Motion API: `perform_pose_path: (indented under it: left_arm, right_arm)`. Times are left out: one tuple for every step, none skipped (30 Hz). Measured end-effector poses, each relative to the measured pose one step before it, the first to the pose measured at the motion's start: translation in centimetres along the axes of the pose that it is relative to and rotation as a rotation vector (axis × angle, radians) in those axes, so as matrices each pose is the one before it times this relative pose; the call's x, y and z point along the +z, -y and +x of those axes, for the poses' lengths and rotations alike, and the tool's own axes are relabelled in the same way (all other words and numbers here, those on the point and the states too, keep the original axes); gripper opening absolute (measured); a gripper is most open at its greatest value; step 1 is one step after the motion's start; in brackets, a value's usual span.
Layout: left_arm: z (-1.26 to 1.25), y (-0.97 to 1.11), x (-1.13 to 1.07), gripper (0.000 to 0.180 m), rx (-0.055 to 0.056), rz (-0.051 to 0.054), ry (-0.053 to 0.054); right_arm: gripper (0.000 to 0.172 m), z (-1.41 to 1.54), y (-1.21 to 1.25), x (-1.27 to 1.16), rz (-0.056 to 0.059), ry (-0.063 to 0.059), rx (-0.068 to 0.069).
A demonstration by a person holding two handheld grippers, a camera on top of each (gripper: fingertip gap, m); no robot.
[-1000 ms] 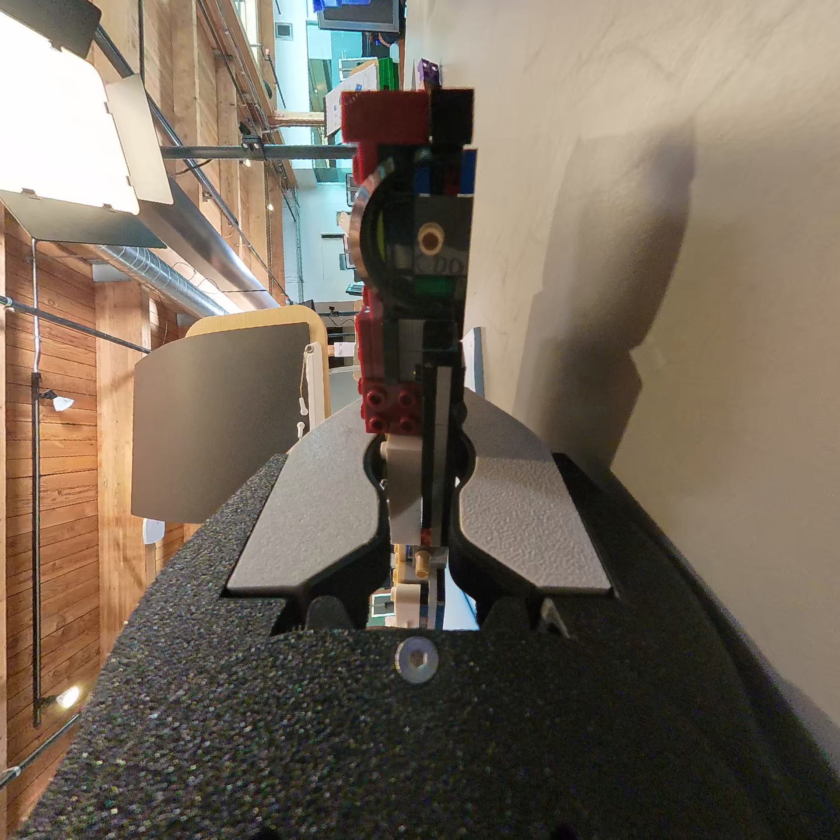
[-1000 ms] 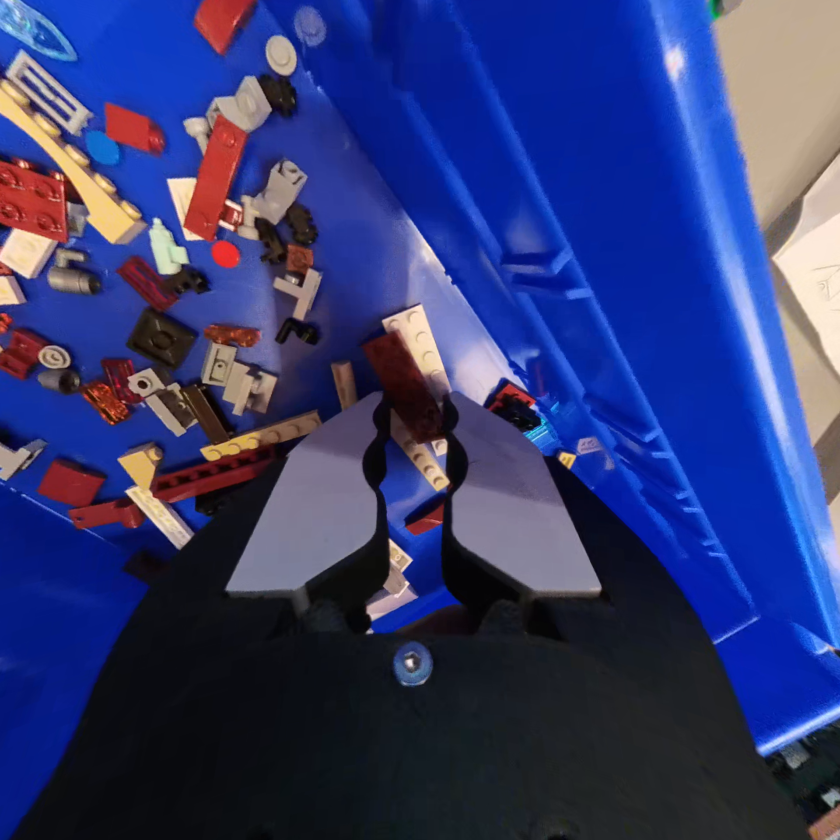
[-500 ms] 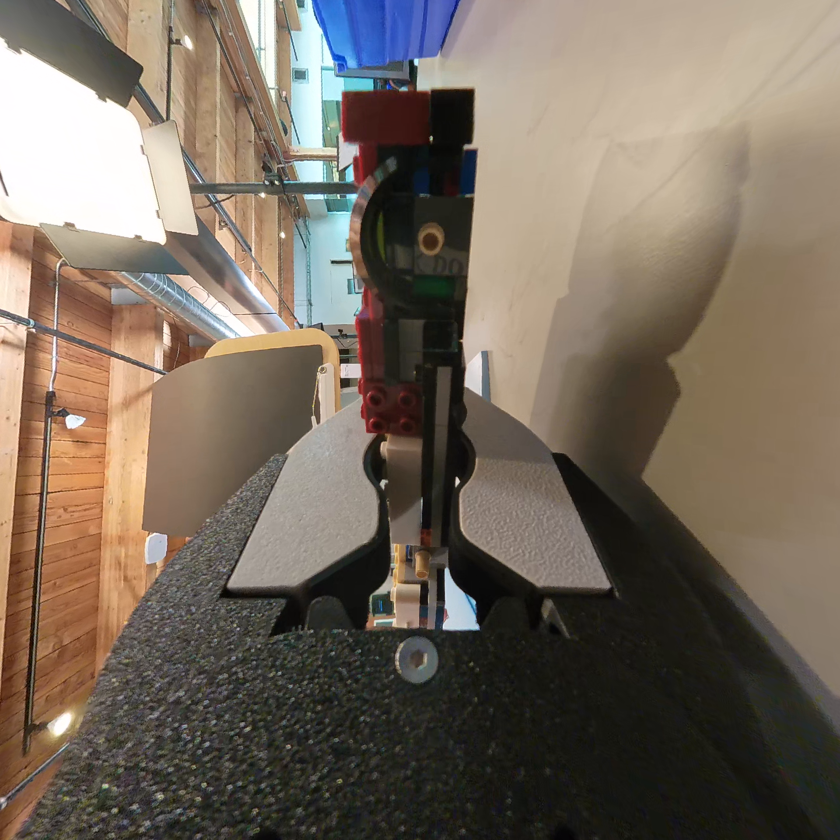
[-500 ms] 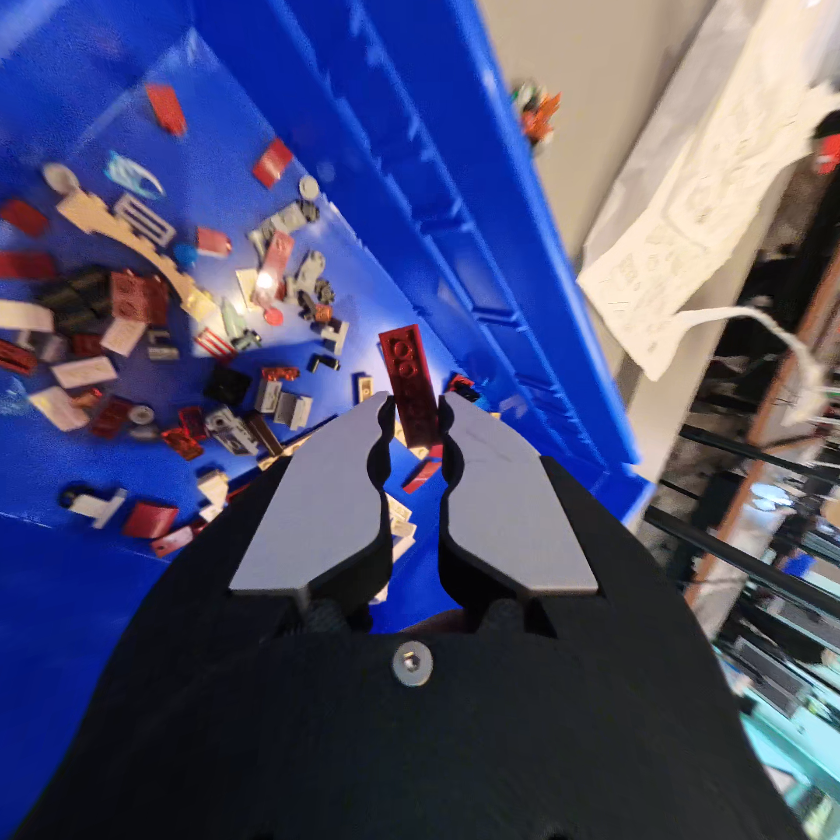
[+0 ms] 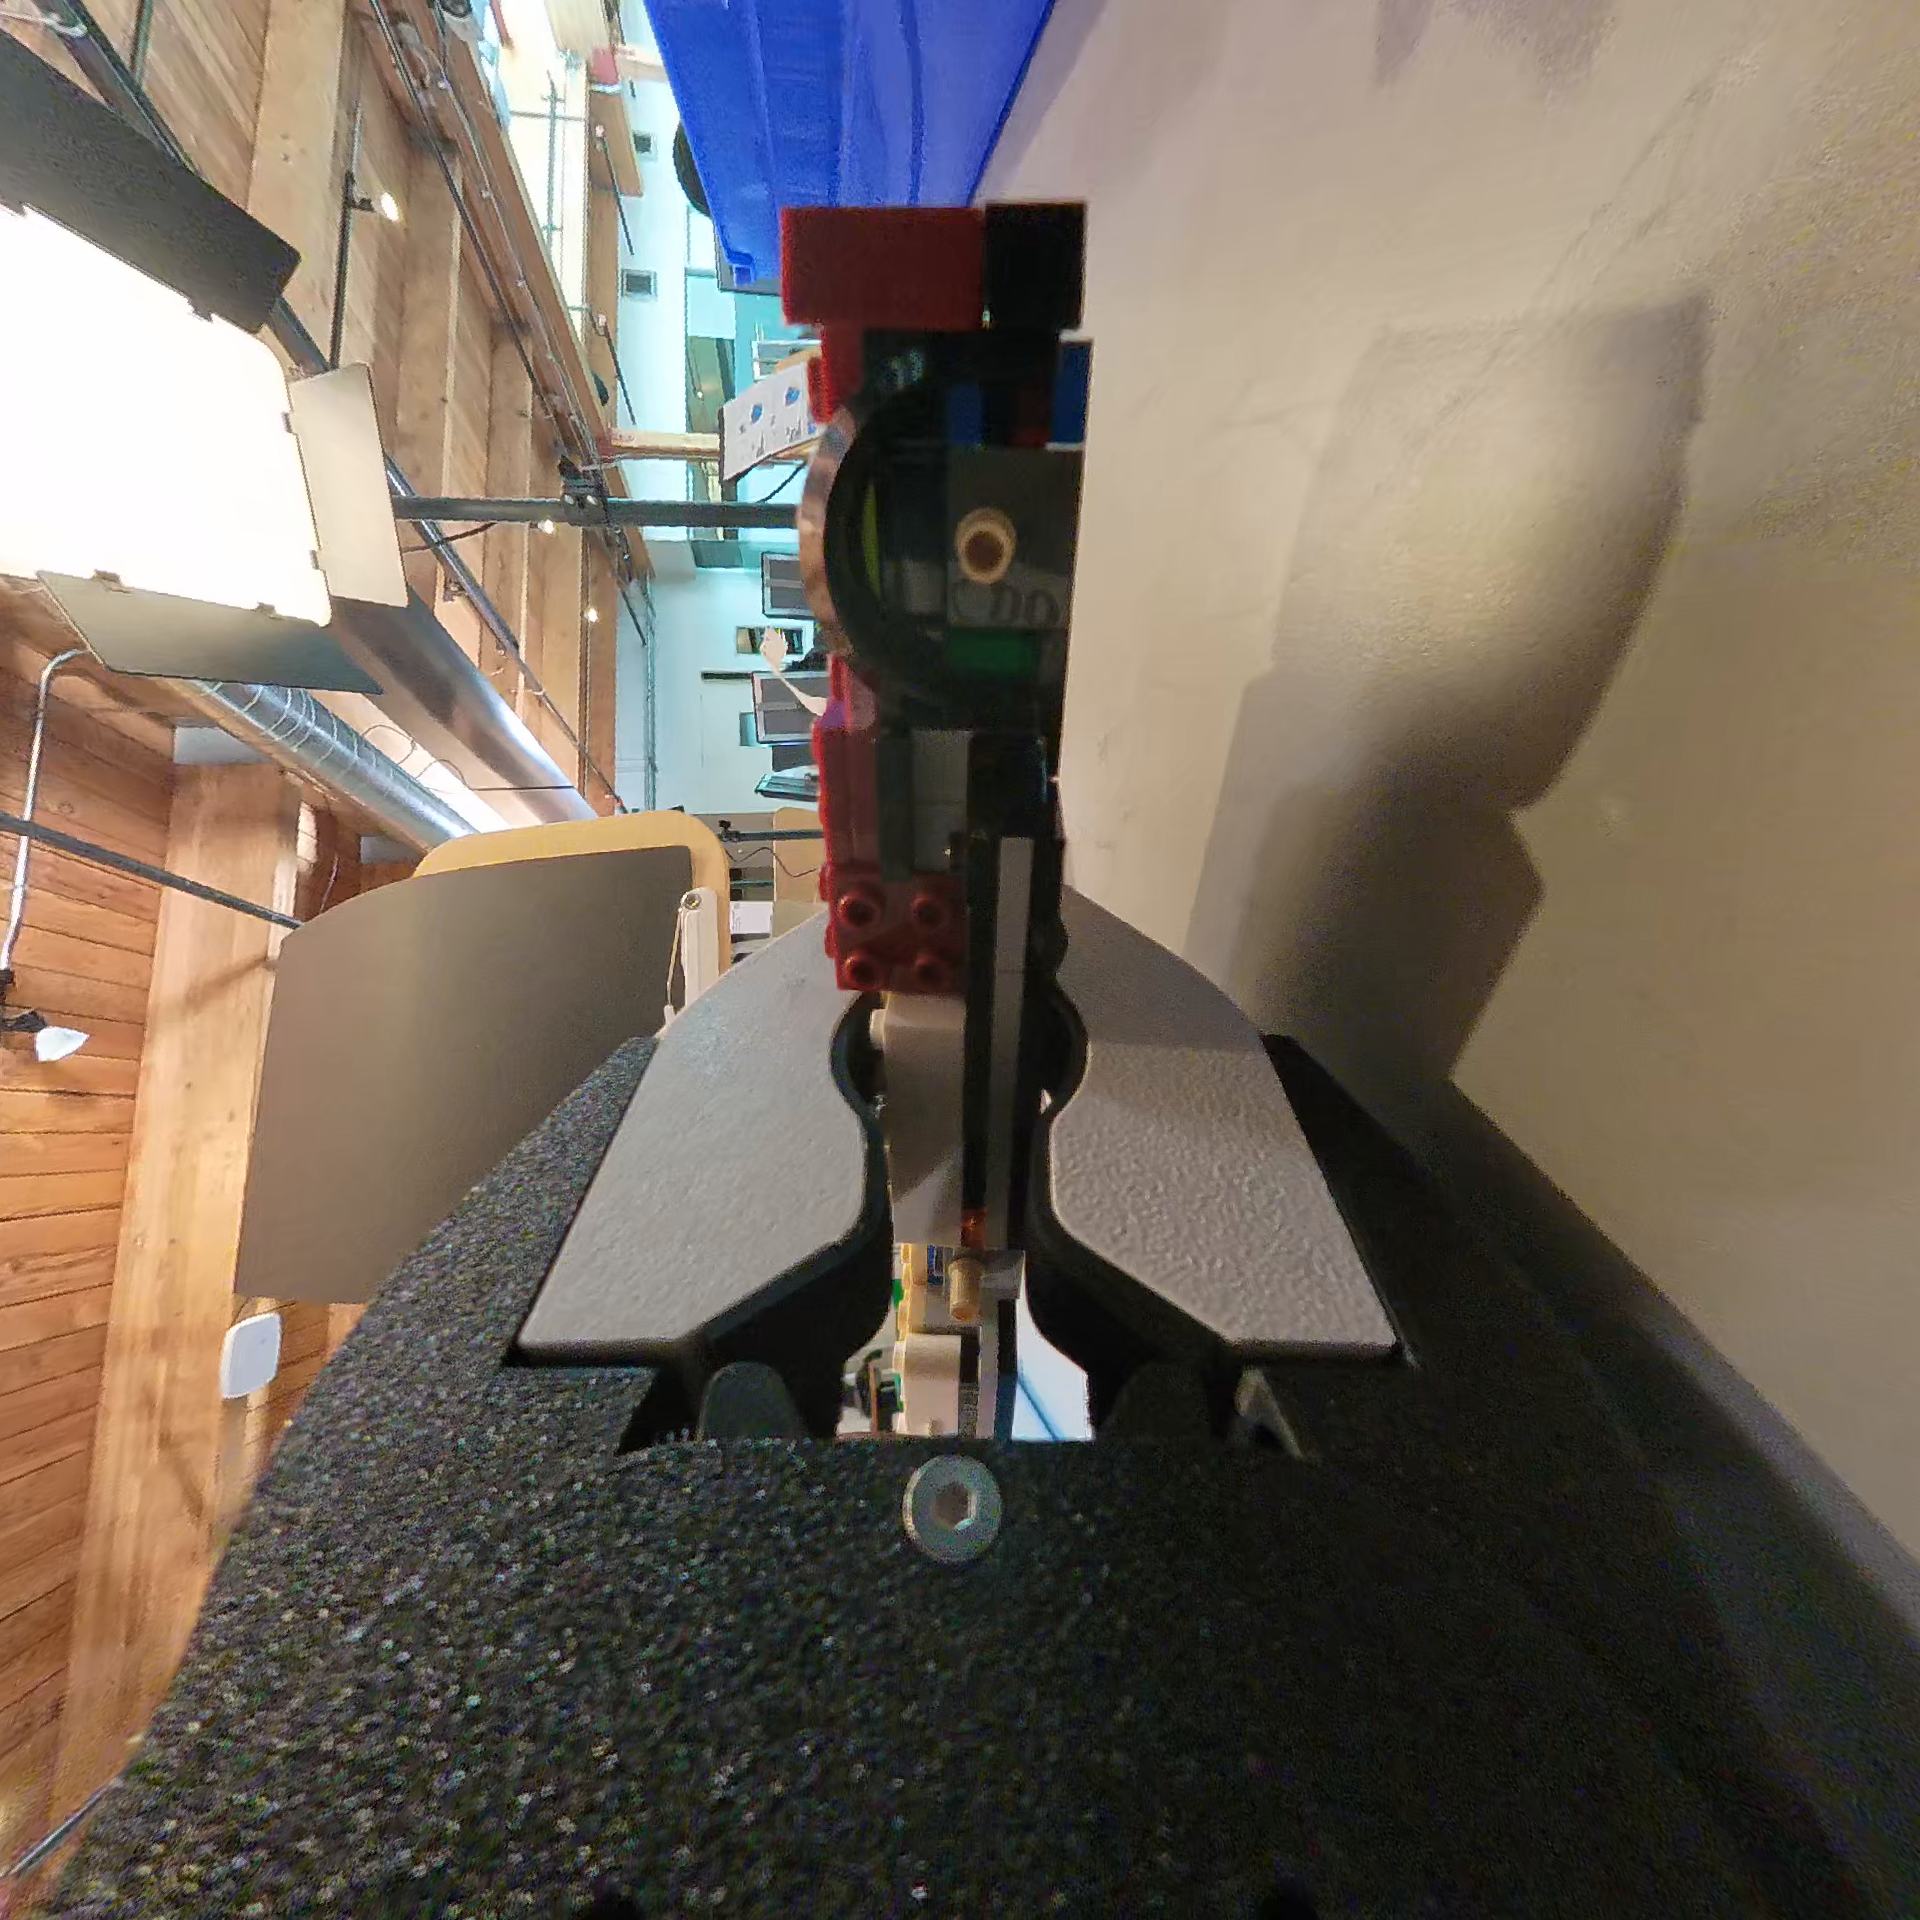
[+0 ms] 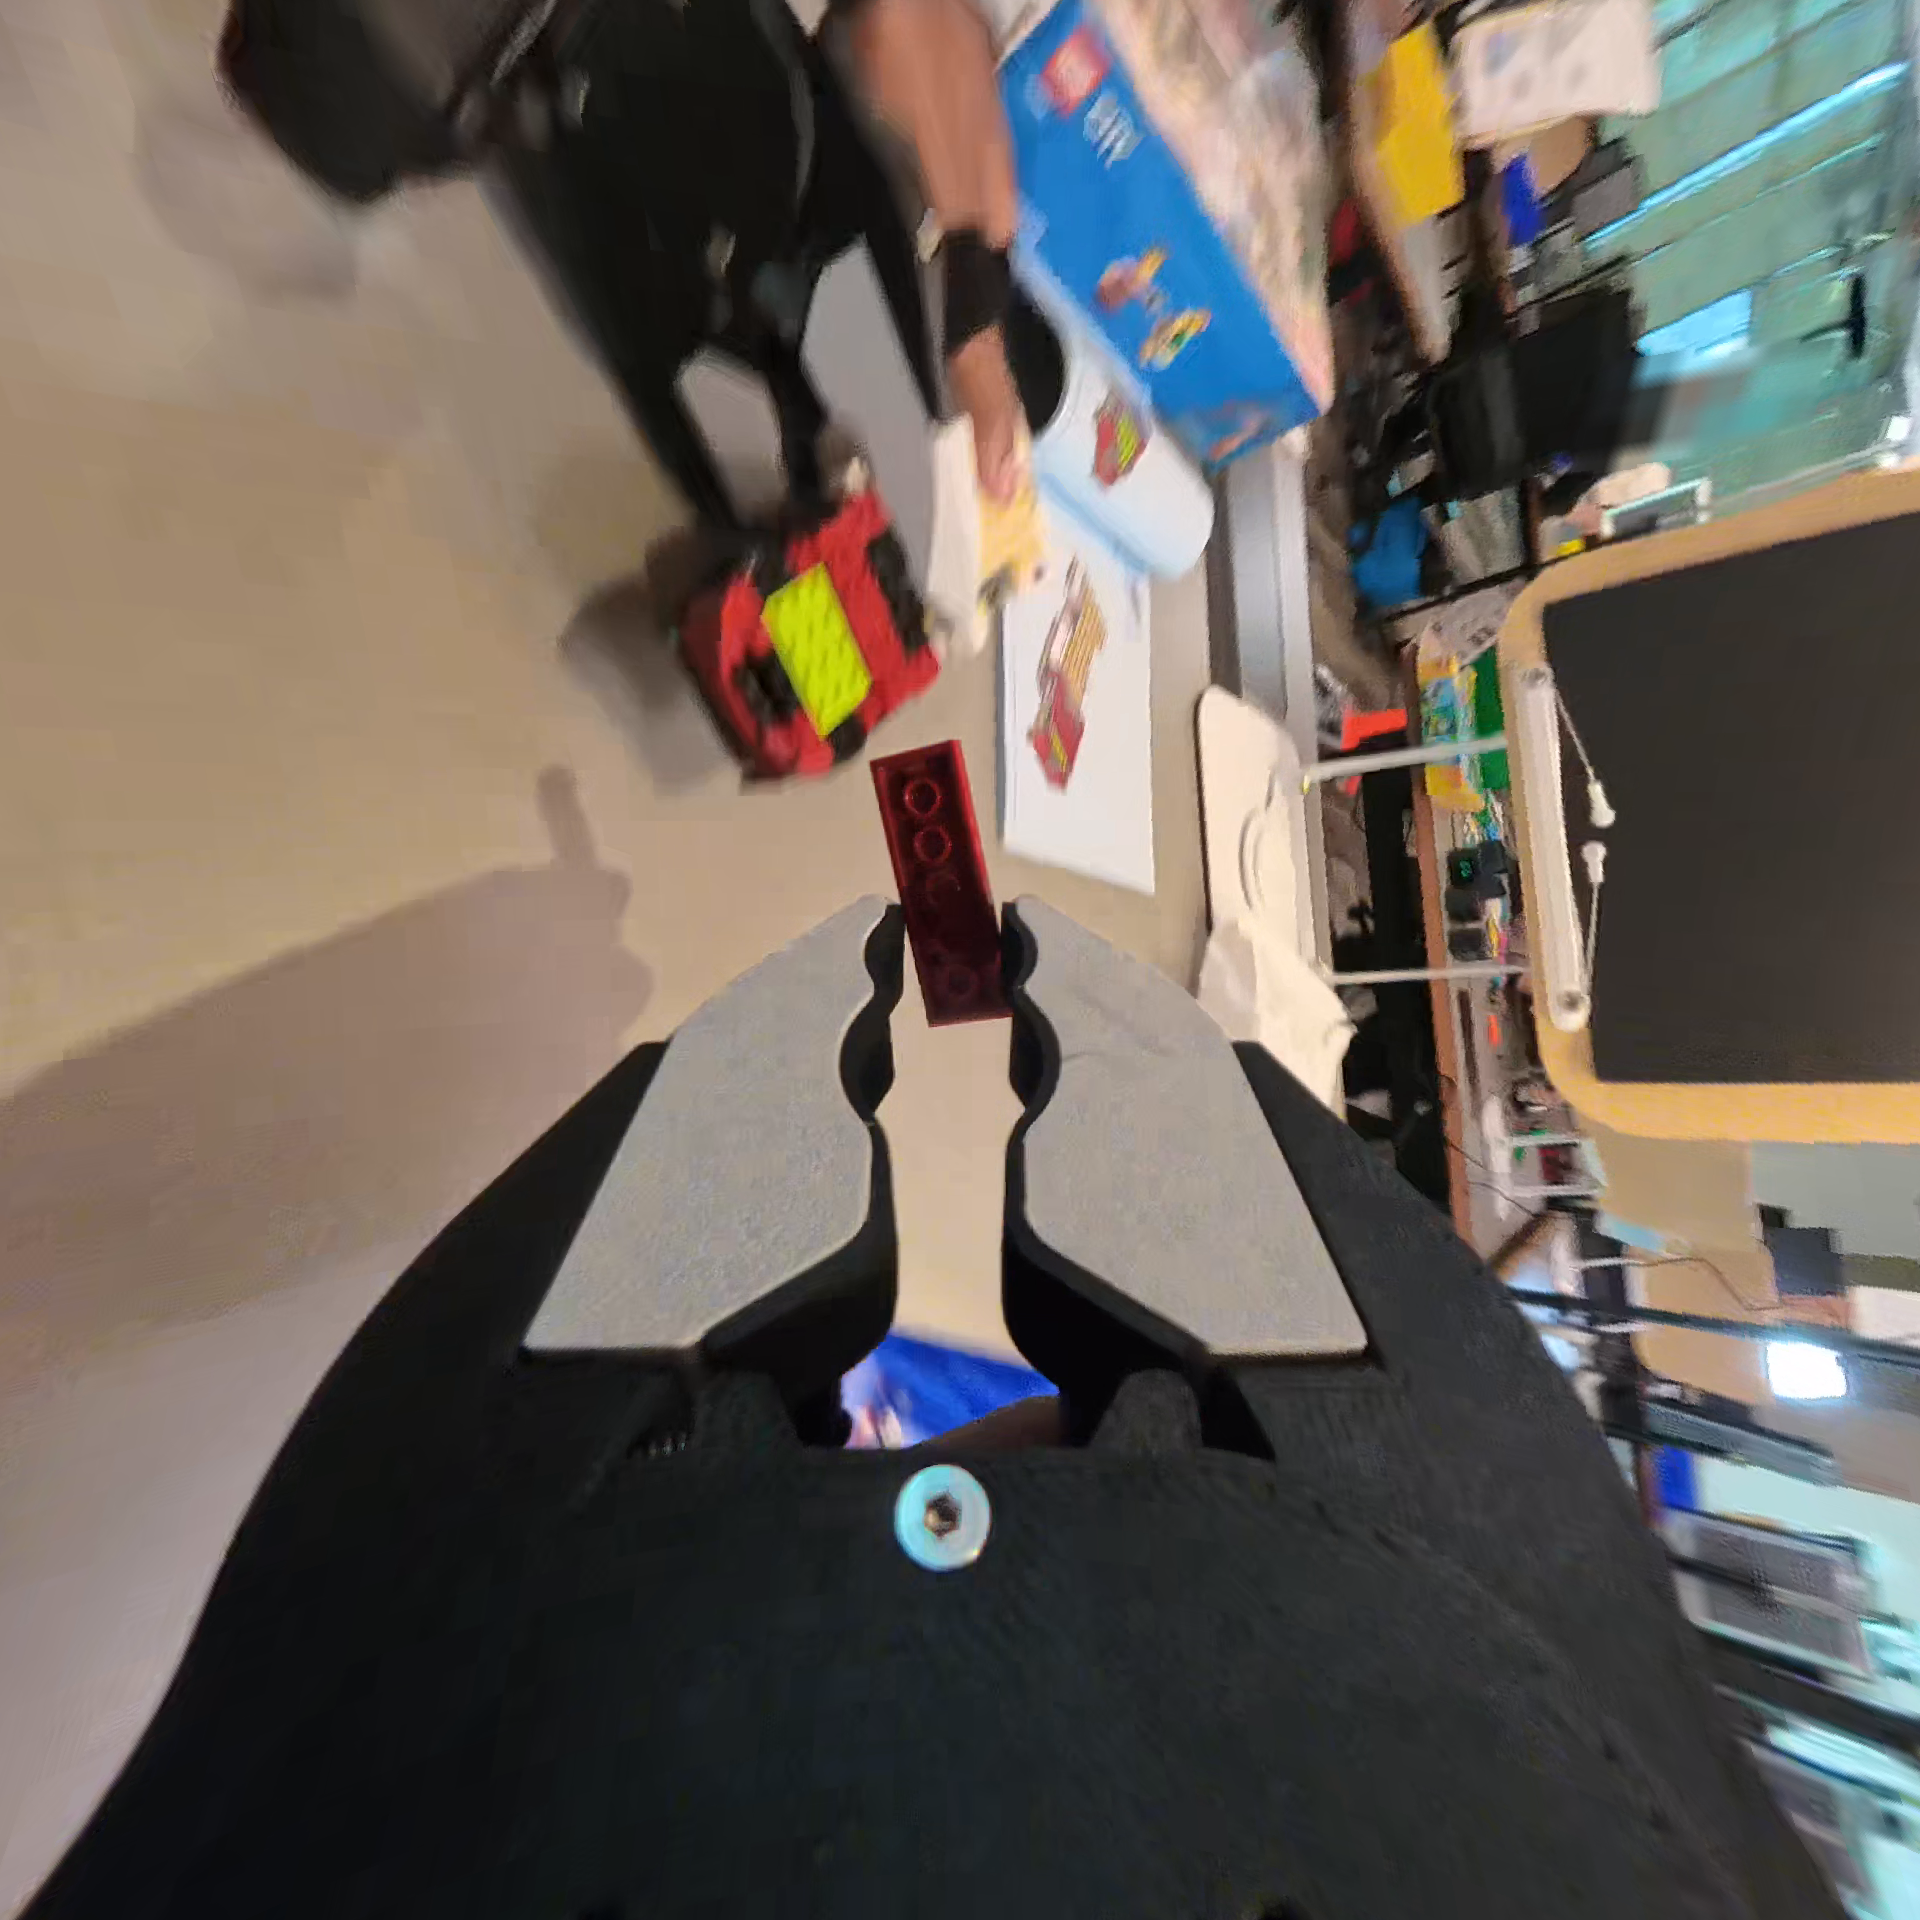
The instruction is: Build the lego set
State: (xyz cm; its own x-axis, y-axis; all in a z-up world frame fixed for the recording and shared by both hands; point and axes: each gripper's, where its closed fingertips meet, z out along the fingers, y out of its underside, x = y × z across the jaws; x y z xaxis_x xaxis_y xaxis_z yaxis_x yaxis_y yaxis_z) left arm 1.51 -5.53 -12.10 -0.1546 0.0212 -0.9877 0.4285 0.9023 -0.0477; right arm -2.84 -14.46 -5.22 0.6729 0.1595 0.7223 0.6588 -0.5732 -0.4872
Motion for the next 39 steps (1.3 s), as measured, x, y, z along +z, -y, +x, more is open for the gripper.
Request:
perform_pose_path:
  left_arm:
    - [-0.079,-0.024,-0.028,0.025,-0.0043,0.0026,0.0002]
    - [-0.210,-0.166,-0.017,0.026,0.0029,-0.0037,0.0046]
    - [-0.002,-0.162,-0.154,0.026,0.0051,-0.0030,0.0046]
    - [-0.082,-0.157,-0.035,0.026,0.0028,0.0003,0.0023]
    - [-0.027,-0.012,-0.093,0.025,-0.0005,0.0047,0.0012]
    - [0.014,-0.002,-0.050,0.025,-0.0008,0.0065,0.0001]
    - [-0.094,-0.007,-0.007,0.025,0.0021,0.0055,0.0024]
    - [-0.041,0.035,-0.066,0.025,0.0029,0.0028,0.0040]
    - [-0.076,0.063,-0.070,0.025,0.0031,-0.0003,0.0042]
    - [-0.122,-0.030,-0.023,0.025,0.0021,-0.0004,0.0045]
    - [-0.130,-0.011,-0.014,0.025,0.0004,0.0024,0.0046]
    - [-0.067,0.124,-0.007,0.025,0.0006,0.0039,0.0029]
    - [-0.027,0.091,-0.030,0.025,0.0005,0.0032,0.0024]
    - [0.010,0.026,0.007,0.025,0.0018,0.0017,0.0006]
    - [0.017,0.036,-0.020,0.025,0.0031,0.0008,0.0012]
    - [0.014,0.031,-0.021,0.025,0.0042,0.0018,0.0015]
    - [0.020,0.034,-0.041,0.025,0.0040,0.0027,0.0014]
    - [-0.034,0.026,-0.039,0.025,0.0032,0.0030,0.0029]
    - [-0.020,0.053,-0.051,0.025,0.0011,0.0016,0.0015]
    - [-0.026,-0.029,-0.038,0.025,0.0004,-0.0002,0.0020]
    - [-0.031,-0.026,-0.036,0.025,0.0009,-0.0006,0.0021]
    - [0.048,-0.037,-0.002,0.025,0.0022,-0.0011,-0.0004]
    - [0.036,-0.062,0.019,0.025,0.0026,-0.0012,0.0001]
    - [-0.019,-0.013,0.033,0.025,-0.0024,-0.0010,-0.0014]
    - [0.063,-0.047,0.035,0.025,-0.0017,0.0010,-0.0018]
    - [-0.083,-0.020,-0.015,0.025,0.0017,0.0018,0.0018]
    - [-0.053,-0.008,0.026,0.025,-0.0002,0.0004,0.0009]
    - [0.001,0.025,-0.010,0.025,-0.0011,0.0005,-0.0001]
    - [0.047,0.065,-0.018,0.025,-0.0002,0.0012,-0.0009]
    - [0.009,0.149,-0.046,0.025,-0.0019,0.0014,0.0001]
    - [-0.074,-0.045,-0.146,0.025,-0.0030,0.0010,0.0015]
    - [-0.104,-0.049,-0.060,0.025,-0.0023,0.0008,0.0012]
    - [-0.085,-0.032,-0.013,0.025,-0.0006,-0.0002,0.0015]
    - [-0.058,0.048,-0.114,0.025,0.0013,-0.0007,0.0016]
    - [-0.019,0.043,-0.101,0.025,0.0015,-0.0006,0.0014]
    - [-0.069,0.070,-0.182,0.025,0.0009,0.0005,0.0024]
    - [0.025,0.016,0.116,0.025,-0.0001,0.0018,0.0020]
    - [0.046,0.025,0.189,0.025,-0.0005,0.0020,0.0002]
    - [0.027,-0.060,0.190,0.025,0.0022,0.0017,0.0008]
  right_arm:
    - [0.018,0.286,0.833,1.205,0.0361,-0.0399,0.0531]
    - [0.018,0.273,0.570,1.171,0.0243,-0.0450,0.0308]
    - [0.018,0.067,0.334,1.071,0.0128,-0.0360,0.0067]
    - [0.018,-0.139,0.154,0.963,0.0038,-0.0221,-0.0130]
    - [0.018,-0.248,0.042,0.803,-0.0023,-0.0122,-0.0252]
    - [0.018,-0.281,-0.036,0.609,-0.0077,-0.0025,-0.0277]
    - [0.018,-0.365,-0.049,0.423,-0.0078,0.0105,-0.0229]
    - [0.018,-0.426,0.040,0.226,0.0019,0.0191,-0.0169]
    - [0.018,-0.411,0.136,0.084,0.0105,0.0230,-0.0105]
    - [0.018,-0.409,0.114,0.034,0.0083,0.0271,-0.0031]
    - [0.018,-0.397,0.052,0.051,0.0025,0.0291,-0.0017]
    - [0.018,-0.293,0.035,0.064,0.0009,0.0241,-0.0078]
    - [0.018,-0.176,0.027,0.076,0.0011,0.0179,-0.0127]
    - [0.018,-0.137,0.040,0.074,0.0015,0.0195,-0.0128]
    - [0.018,-0.096,0.069,0.096,0.0023,0.0213,-0.0107]
    - [0.018,-0.014,0.058,0.099,0.0026,0.0195,-0.0097]
    - [0.018,-0.011,0.040,0.116,0.0013,0.0205,-0.0089]
    - [0.018,-0.063,-0.009,0.138,-0.0013,0.0244,-0.0085]
    - [0.018,-0.016,-0.023,0.145,-0.0008,0.0191,-0.0084]
    - [0.018,0.052,0.024,0.147,0.0016,0.0127,-0.0049]
    - [0.018,-0.029,0.050,0.123,0.0024,0.0169,0.0009]
    - [0.018,-0.082,0.065,0.087,0.0046,0.0194,0.0059]
    - [0.018,-0.102,0.091,0.047,0.0071,0.0201,0.0104]
    - [0.019,-0.119,0.084,0.003,0.0077,0.0212,0.0159]
    - [0.019,-0.074,0.063,-0.032,0.0078,0.0177,0.0188]
    - [0.020,-0.009,0.058,-0.064,0.0085,0.0123,0.0173]
    - [0.020,-0.014,0.018,-0.075,0.0076,0.0124,0.0170]
    - [0.020,-0.052,-0.029,-0.075,0.0039,0.0155,0.0193]
    - [0.021,-0.012,-0.036,-0.060,0.0013,0.0129,0.0187]
    - [0.022,0.071,-0.040,-0.082,0.0012,0.0063,0.0146]
    - [0.023,0.100,-0.057,-0.085,-0.0005,0.0034,0.0123]
    - [0.023,0.058,-0.103,-0.089,-0.0051,0.0068,0.0127]
    - [0.023,-0.041,-0.155,-0.099,-0.0079,0.0142,0.0126]
    - [0.023,-0.125,-0.161,-0.107,-0.0083,0.0197,0.0122]
    - [0.023,-0.098,-0.144,-0.092,-0.0070,0.0196,0.0136]
    - [0.023,-0.030,-0.121,-0.080,-0.0052,0.0181,0.0171]
    - [0.023,0.007,-0.059,-0.052,-0.0029,0.0188,0.0221]
    - [0.023,-0.048,-0.016,-0.060,-0.0018,0.0260,0.0289]
    - [0.023,-0.101,-0.010,-0.049,-0.0028,0.0336,0.0342]
